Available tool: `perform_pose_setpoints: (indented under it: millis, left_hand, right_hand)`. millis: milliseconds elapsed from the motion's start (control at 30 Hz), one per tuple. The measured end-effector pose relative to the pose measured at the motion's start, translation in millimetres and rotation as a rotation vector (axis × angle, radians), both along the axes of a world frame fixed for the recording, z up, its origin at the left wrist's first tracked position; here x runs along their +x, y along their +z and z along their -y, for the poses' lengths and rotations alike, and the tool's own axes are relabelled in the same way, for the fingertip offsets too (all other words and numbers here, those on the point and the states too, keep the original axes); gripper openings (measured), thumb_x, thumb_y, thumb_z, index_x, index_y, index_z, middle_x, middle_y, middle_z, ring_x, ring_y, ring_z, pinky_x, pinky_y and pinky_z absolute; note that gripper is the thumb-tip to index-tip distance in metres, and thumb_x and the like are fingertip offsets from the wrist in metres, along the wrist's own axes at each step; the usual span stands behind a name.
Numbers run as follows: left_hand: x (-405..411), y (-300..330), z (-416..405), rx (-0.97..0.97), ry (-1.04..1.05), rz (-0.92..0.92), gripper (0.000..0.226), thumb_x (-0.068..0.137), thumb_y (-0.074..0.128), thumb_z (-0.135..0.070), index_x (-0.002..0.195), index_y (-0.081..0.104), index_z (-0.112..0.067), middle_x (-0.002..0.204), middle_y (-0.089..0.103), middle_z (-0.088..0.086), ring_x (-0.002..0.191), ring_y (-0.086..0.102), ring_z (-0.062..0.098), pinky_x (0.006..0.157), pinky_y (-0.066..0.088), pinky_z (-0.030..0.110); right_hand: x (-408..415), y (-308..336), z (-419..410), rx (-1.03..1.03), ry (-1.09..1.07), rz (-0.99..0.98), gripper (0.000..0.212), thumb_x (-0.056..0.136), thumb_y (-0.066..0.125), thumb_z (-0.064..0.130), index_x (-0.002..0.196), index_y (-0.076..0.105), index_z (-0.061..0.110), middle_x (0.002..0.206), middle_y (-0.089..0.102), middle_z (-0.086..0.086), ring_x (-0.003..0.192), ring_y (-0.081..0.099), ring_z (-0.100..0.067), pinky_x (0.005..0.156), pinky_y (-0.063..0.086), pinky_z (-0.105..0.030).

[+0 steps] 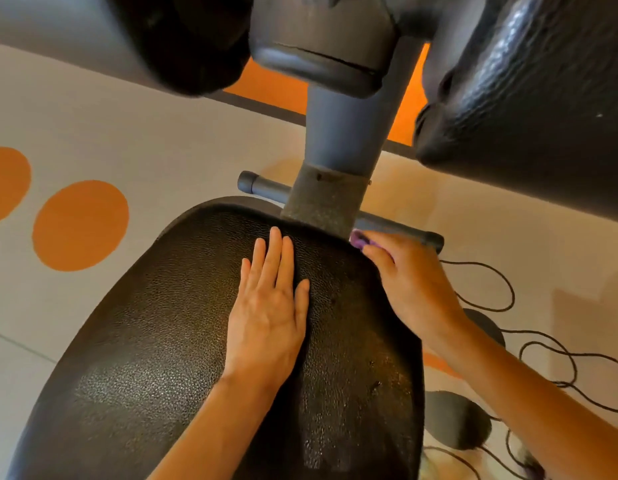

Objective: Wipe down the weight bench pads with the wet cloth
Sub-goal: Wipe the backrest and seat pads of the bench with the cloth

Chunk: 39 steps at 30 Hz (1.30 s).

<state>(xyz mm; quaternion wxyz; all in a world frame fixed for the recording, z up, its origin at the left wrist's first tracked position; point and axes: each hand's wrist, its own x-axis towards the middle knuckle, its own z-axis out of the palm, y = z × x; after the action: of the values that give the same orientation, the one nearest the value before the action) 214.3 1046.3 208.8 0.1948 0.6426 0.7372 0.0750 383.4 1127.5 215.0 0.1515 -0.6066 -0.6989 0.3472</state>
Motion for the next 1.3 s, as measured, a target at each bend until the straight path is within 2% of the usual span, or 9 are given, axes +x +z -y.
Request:
perform_pose_setpoints:
  millis: [200, 300, 467, 600, 700, 833, 967, 1100, 1300]
  left_hand:
    - [-0.2, 2.1, -1.8, -0.015, -0.004, 0.003, 0.060, 0.104, 0.015, -0.042, 0.157, 0.006, -0.016, 0.165, -0.004, 0.002, 0.152, -0.007, 0.018, 0.121, -0.007, 0.032]
    - [-1.1, 4.9, -2.9, -0.052, -0.009, 0.028, 0.059, 0.105, 0.021, -0.039, 0.156, 0.000, -0.018, 0.165, -0.010, 0.000, 0.151, -0.012, 0.017, 0.121, -0.009, 0.030]
    - [0.5, 4.7, -0.8, 0.001, -0.003, 0.028, 0.061, 0.104, 0.019, -0.040, 0.157, 0.013, -0.011, 0.166, 0.004, 0.007, 0.153, 0.000, 0.024, 0.121, -0.002, 0.035]
    - [-12.4, 9.1, 1.9, -0.005, -0.031, 0.061, 0.061, 0.105, 0.030, -0.039, 0.158, 0.009, -0.015, 0.166, -0.001, 0.002, 0.153, -0.003, 0.019, 0.119, -0.006, 0.028]
    - [-38.5, 8.9, 10.9, 0.021, 0.065, -0.017, 0.064, 0.105, 0.029, -0.041, 0.158, 0.009, -0.012, 0.166, 0.000, 0.005, 0.153, 0.000, 0.021, 0.122, -0.001, 0.034]
    - [-50.4, 2.4, 15.2, 0.019, 0.106, -0.075, 0.061, 0.106, 0.023, -0.040, 0.157, 0.012, -0.008, 0.166, 0.004, 0.009, 0.153, 0.003, 0.026, 0.122, 0.002, 0.040]
    - [-51.4, 2.3, 14.3, 0.016, 0.100, -0.030, 0.062, 0.106, 0.025, -0.040, 0.158, 0.011, -0.011, 0.166, 0.001, 0.007, 0.154, 0.000, 0.024, 0.122, -0.001, 0.038]
    - [-54.8, 2.4, 14.3, 0.031, 0.105, -0.006, 0.061, 0.106, 0.024, -0.041, 0.157, 0.009, -0.012, 0.166, -0.001, 0.007, 0.153, -0.002, 0.024, 0.123, 0.000, 0.041]
    - [-53.1, -4.2, 13.0, 0.047, 0.095, -0.079, 0.064, 0.103, 0.025, -0.042, 0.157, 0.012, -0.011, 0.165, 0.003, 0.010, 0.153, 0.003, 0.027, 0.121, 0.002, 0.042]
  right_hand:
    - [-72.0, -7.7, -22.9, 0.040, 0.139, 0.094, 0.027, 0.099, 0.041, 0.028, 0.106, 0.065, 0.018, 0.097, 0.066, 0.002, 0.084, 0.058, -0.011, 0.063, 0.040, -0.023]
    - [-18.4, -1.1, -9.9, 0.041, 0.114, 0.001, 0.030, 0.098, 0.043, 0.030, 0.121, 0.062, 0.022, 0.115, 0.067, 0.003, 0.104, 0.060, -0.009, 0.089, 0.048, -0.028]
    - [-71.5, -8.4, -23.6, -0.003, 0.121, 0.180, 0.029, 0.100, 0.040, 0.028, 0.106, 0.065, 0.014, 0.100, 0.066, -0.003, 0.090, 0.060, -0.016, 0.069, 0.034, -0.022]
    - [-52.5, -4.2, -17.9, 0.071, 0.172, 0.032, 0.030, 0.099, 0.043, 0.027, 0.119, 0.063, 0.018, 0.110, 0.068, -0.002, 0.101, 0.061, -0.014, 0.088, 0.048, -0.029]
    - [-23.3, 2.6, -6.3, 0.074, 0.089, 0.090, 0.027, 0.099, 0.044, 0.026, 0.110, 0.067, 0.016, 0.097, 0.069, -0.002, 0.089, 0.061, -0.015, 0.072, 0.047, -0.029]
    - [-109.6, -9.1, -34.1, 0.081, 0.168, 0.151, 0.029, 0.100, 0.041, 0.029, 0.092, 0.065, 0.016, 0.076, 0.054, 0.001, 0.069, 0.050, -0.014, 0.048, 0.025, -0.021]
    - [-101.8, -6.7, -32.9, 0.079, 0.247, 0.036, 0.026, 0.100, 0.040, 0.030, 0.100, 0.065, 0.021, 0.084, 0.063, 0.005, 0.080, 0.059, -0.012, 0.061, 0.045, -0.021]
    - [-40.5, 4.3, -17.6, 0.004, 0.162, 0.169, 0.030, 0.099, 0.040, 0.033, 0.112, 0.065, 0.022, 0.100, 0.070, -0.005, 0.094, 0.062, -0.020, 0.085, 0.052, -0.042]
    - [-165.9, -2.9, -50.8, 0.057, 0.278, 0.104, 0.030, 0.099, 0.041, 0.026, 0.089, 0.066, 0.013, 0.077, 0.059, 0.000, 0.073, 0.055, -0.013, 0.065, 0.040, -0.027]
